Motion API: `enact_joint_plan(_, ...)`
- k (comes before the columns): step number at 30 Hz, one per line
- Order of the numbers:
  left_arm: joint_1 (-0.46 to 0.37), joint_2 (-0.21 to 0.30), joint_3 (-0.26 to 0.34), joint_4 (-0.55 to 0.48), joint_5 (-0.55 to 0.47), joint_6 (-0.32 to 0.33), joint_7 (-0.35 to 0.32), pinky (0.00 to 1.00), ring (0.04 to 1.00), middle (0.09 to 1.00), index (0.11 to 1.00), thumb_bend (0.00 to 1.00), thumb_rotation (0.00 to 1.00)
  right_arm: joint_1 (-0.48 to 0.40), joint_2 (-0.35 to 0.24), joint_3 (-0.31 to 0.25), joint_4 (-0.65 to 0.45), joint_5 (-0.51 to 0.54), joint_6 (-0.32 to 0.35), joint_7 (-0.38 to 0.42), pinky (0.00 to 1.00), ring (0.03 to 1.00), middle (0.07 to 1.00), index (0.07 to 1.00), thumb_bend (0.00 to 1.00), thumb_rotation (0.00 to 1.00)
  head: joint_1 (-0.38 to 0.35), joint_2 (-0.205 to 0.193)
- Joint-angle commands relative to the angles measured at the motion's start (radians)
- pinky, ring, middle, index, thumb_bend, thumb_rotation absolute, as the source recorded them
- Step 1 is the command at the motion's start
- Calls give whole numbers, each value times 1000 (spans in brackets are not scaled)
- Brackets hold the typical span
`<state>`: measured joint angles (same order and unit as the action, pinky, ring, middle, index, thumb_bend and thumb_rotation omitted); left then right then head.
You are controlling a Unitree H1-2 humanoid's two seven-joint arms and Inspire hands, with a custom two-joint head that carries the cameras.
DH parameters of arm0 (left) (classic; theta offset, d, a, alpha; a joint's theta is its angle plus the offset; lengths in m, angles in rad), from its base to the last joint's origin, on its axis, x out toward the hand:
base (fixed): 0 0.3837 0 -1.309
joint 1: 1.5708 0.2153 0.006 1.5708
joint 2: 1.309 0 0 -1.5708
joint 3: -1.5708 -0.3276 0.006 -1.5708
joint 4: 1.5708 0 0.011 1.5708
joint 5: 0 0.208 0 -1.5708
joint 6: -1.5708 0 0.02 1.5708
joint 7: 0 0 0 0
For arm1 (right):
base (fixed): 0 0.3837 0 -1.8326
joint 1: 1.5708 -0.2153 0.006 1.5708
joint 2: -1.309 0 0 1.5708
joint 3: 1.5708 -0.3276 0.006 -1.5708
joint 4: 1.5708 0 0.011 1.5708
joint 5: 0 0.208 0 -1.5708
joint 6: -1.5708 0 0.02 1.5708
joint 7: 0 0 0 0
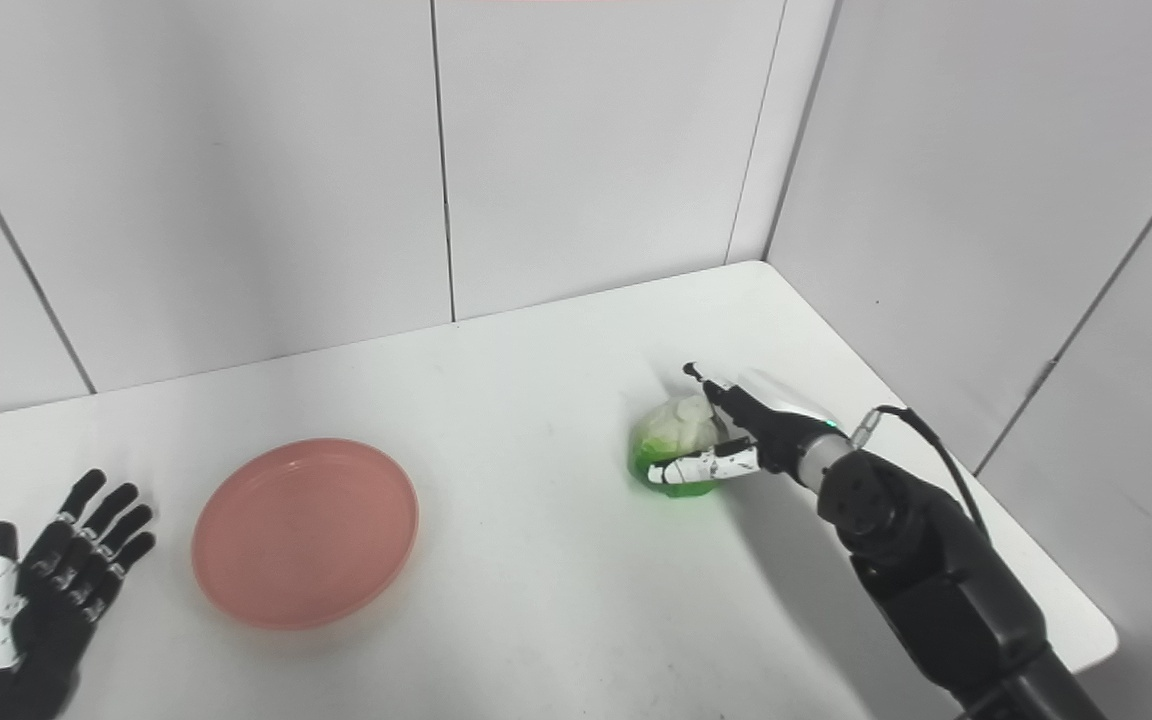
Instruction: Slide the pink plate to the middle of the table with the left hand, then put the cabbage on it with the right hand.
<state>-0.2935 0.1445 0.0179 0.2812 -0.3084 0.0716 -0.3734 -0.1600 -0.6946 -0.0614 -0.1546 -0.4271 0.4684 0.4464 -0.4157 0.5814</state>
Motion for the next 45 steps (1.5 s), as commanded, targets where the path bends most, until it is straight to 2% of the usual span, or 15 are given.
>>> enact_joint_plan(1,34,9,-4,18,10,69,12,957,949,956,970,877,976,-32,-16,-6,-4,12,-32,-31,886,972,1000,1000,1000,537,1,2)
enact_joint_plan(13,42,7,-8,-6,19,89,27,952,942,951,965,885,976,-59,-1,33,76,13,-24,-78,898,966,986,1000,1000,478,2,5)
enact_joint_plan(19,39,10,-9,10,16,73,14,956,948,955,967,876,989,-71,28,23,126,33,-68,-145,868,947,966,982,1000,464,3,7)
enact_joint_plan(23,39,9,-7,13,14,72,14,955,946,952,962,878,985,-90,59,6,188,67,-165,-214,860,919,931,944,1000,447,6,7)
enact_joint_plan(24,39,8,-7,13,13,72,13,955,946,953,962,878,986,-97,75,-8,214,89,-210,-241,855,906,912,928,1000,436,8,8)
enact_joint_plan(26,40,8,-8,9,13,74,11,959,949,955,963,879,988,-112,119,-52,269,166,-310,-286,834,862,857,877,1000,362,11,9)
enact_joint_plan(27,40,8,-10,7,14,75,11,960,951,956,965,879,991,-120,137,-69,292,198,-347,-299,776,802,810,836,1000,306,11,9)
enact_joint_plan(29,42,8,-11,0,18,79,16,959,951,957,966,881,994,-131,150,-79,326,235,-404,-299,721,743,758,792,1000,262,12,9)
enact_joint_plan(30,42,8,-12,-4,20,82,19,954,946,954,965,885,989,-135,152,-78,339,247,-430,-296,610,634,657,696,950,137,12,9)
enact_joint_plan(33,44,6,-12,-11,19,87,23,957,948,958,970,887,978,-144,150,-55,362,251,-466,-288,534,550,568,592,888,24,16,10)
enact_joint_plan(34,44,7,-14,-12,20,86,22,959,952,959,971,885,988,-145,150,-49,368,252,-471,-287,500,513,514,534,677,9,16,10)
enact_joint_plan(36,43,9,-14,-8,20,82,19,964,956,962,974,881,994,-149,151,-38,381,255,-476,-281,452,467,471,508,561,1,17,12)
enact_joint_plan(39,43,10,-13,-6,13,82,14,963,954,960,970,877,994,-151,150,-22,379,252,-463,-275,392,439,456,518,523,0,18,11)
enact_joint_plan(45,43,9,-13,-7,18,82,19,955,951,956,963,878,990,-152,142,6,366,217,-446,-289,384,438,464,510,519,0,23,10)
